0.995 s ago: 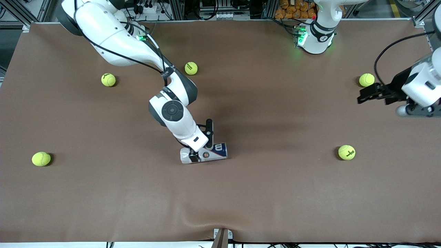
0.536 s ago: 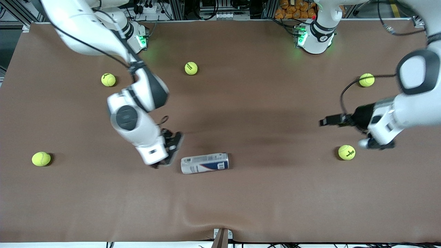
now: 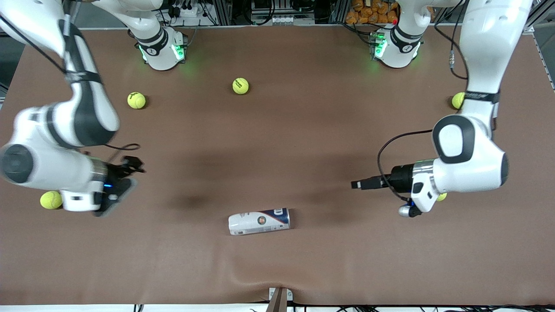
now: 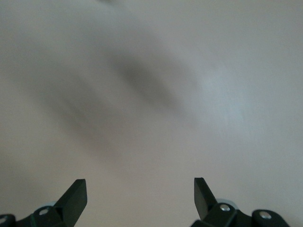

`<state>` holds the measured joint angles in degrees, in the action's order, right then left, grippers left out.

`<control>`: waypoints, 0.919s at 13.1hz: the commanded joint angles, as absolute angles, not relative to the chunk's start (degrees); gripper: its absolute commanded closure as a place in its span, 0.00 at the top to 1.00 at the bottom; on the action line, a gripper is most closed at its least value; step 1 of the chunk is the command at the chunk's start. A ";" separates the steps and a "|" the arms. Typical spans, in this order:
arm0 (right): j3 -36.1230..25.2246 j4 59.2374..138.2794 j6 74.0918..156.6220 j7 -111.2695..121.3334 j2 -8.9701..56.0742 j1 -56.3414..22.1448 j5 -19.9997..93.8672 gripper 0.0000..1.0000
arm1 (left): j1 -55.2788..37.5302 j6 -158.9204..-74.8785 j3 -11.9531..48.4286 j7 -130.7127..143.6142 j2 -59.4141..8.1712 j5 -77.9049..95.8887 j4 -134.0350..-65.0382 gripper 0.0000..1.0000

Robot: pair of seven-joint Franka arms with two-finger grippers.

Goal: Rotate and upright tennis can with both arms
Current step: 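Withdraw the right gripper while the left gripper reaches toward the can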

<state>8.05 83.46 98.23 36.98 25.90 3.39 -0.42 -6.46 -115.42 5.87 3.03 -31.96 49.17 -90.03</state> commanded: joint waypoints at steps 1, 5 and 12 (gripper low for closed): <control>0.03 85.17 91.44 31.92 20.50 0.89 2.80 1.00 | -8.17 -118.46 5.71 -0.33 -37.16 55.09 -85.36 1.00; -5.53 84.90 81.93 18.85 13.47 0.09 3.60 1.00 | -10.81 -125.49 5.80 -12.53 -42.70 64.74 -81.57 1.00; -4.83 83.33 73.39 -3.25 3.69 -1.06 3.34 1.00 | -14.41 -129.11 5.71 -35.02 -50.79 85.21 -78.84 1.00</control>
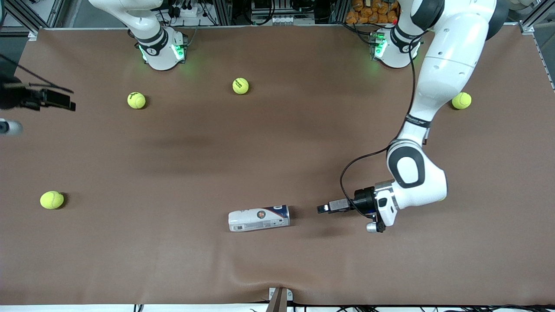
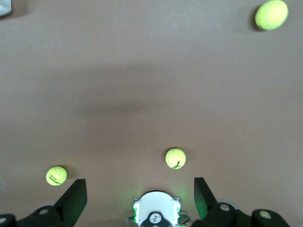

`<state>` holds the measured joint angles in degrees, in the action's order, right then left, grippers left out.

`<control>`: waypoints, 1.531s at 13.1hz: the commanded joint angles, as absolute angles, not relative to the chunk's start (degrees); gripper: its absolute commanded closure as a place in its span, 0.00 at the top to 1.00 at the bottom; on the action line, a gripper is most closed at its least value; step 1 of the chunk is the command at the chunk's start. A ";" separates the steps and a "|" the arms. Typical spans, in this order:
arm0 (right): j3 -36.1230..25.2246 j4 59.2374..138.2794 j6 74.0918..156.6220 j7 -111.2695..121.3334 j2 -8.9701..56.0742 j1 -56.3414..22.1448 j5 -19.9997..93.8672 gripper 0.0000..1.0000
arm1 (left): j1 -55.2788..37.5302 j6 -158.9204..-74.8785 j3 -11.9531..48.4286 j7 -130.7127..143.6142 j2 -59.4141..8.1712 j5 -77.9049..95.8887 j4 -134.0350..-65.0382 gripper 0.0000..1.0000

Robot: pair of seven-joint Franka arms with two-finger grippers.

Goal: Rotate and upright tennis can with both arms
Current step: 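Align the open left gripper around the end of the lying can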

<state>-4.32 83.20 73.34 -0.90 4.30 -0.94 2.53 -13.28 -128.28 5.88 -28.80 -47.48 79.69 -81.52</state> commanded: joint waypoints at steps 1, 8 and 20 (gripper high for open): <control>-5.01 82.36 72.95 -3.86 3.69 -1.05 3.25 1.00 | -15.11 -129.11 5.71 -39.59 -52.19 88.91 -78.14 1.00; -5.27 77.43 71.28 -5.19 2.81 -0.71 2.90 1.00 | -18.19 -129.99 5.71 -47.64 -58.18 92.90 -72.69 0.99; -5.01 76.03 71.72 -5.71 1.67 -0.88 1.05 1.00 | -21.44 -129.99 5.80 -52.74 -58.45 100.98 -77.61 0.71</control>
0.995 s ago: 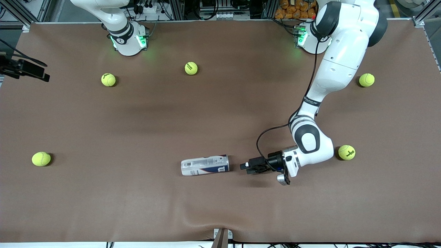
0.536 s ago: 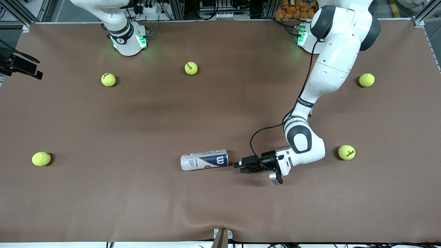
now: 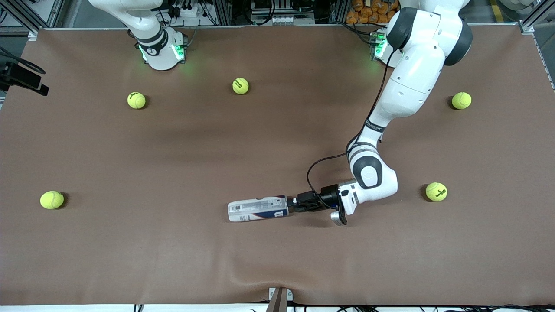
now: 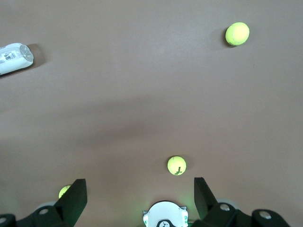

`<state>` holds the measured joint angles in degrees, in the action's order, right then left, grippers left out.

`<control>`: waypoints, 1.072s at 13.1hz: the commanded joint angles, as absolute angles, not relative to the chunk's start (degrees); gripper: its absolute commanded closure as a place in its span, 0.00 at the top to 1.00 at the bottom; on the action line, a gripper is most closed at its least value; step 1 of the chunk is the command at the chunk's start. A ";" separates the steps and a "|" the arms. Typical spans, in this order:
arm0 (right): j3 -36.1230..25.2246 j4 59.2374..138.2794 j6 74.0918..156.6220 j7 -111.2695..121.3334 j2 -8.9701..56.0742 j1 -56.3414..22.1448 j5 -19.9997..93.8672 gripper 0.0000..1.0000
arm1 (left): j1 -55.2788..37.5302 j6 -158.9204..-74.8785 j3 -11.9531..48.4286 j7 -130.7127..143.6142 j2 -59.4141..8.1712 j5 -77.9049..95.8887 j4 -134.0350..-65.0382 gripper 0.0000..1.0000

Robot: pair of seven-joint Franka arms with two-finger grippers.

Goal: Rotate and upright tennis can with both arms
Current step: 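Align the open left gripper around the end of the lying can, then close the left gripper on the can and lift it off the table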

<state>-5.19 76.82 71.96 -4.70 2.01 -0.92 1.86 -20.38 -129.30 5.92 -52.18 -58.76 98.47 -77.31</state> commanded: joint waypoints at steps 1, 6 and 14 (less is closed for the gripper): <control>-4.92 76.03 71.81 -5.71 1.76 -0.88 1.14 1.00 | -21.79 -129.99 5.71 -52.65 -58.53 102.03 -77.52 0.69; -5.10 76.11 71.54 -5.45 2.02 -0.44 1.40 1.00 | -23.82 -130.43 5.54 -51.94 -59.06 104.24 -76.99 0.53; -5.10 76.11 71.02 -5.80 2.02 -0.53 0.88 1.00 | -23.82 -130.43 3.43 -40.47 -54.60 97.51 -76.38 0.00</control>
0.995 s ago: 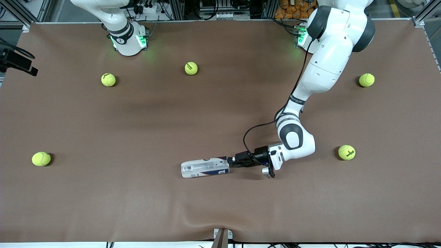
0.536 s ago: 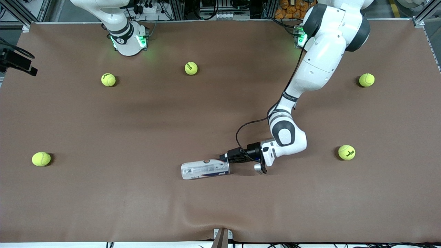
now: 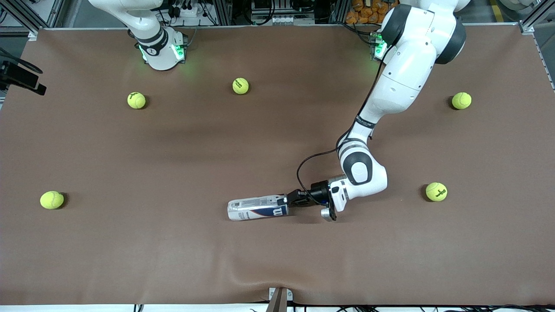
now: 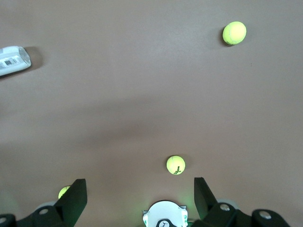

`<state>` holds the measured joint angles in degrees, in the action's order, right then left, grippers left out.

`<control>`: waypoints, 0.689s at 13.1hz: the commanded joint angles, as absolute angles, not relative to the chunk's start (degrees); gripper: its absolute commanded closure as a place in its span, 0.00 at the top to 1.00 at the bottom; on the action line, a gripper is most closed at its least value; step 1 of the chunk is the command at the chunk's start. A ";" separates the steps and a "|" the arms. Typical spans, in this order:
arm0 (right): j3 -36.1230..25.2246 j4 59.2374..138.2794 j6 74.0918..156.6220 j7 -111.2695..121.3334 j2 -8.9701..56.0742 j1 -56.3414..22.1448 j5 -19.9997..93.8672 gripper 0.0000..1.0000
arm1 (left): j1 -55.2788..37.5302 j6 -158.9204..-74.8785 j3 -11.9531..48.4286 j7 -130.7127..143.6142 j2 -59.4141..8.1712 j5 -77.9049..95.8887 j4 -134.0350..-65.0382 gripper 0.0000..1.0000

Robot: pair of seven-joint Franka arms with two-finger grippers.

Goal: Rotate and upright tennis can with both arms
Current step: 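Close the left gripper on the can and lift it off the table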

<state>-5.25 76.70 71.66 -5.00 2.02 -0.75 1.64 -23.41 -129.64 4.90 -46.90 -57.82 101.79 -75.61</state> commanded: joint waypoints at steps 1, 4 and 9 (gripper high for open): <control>-5.10 76.11 71.02 -5.80 2.02 -0.53 0.88 1.00 | -23.47 -130.43 3.43 -35.64 -52.67 92.60 -76.46 0.00; -5.10 76.11 71.02 -5.63 2.02 -0.44 0.79 1.00 | -20.75 -129.47 3.51 -24.21 -46.08 79.84 -78.39 0.00; -5.10 76.11 71.02 -5.63 2.02 -0.26 0.79 1.00 | -21.26 -122.09 3.52 -0.32 -36.40 59.28 -78.49 0.00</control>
<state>-5.29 76.70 71.62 -5.01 2.02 -0.72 1.51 -20.48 -123.39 3.58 -7.59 -41.16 64.73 -75.58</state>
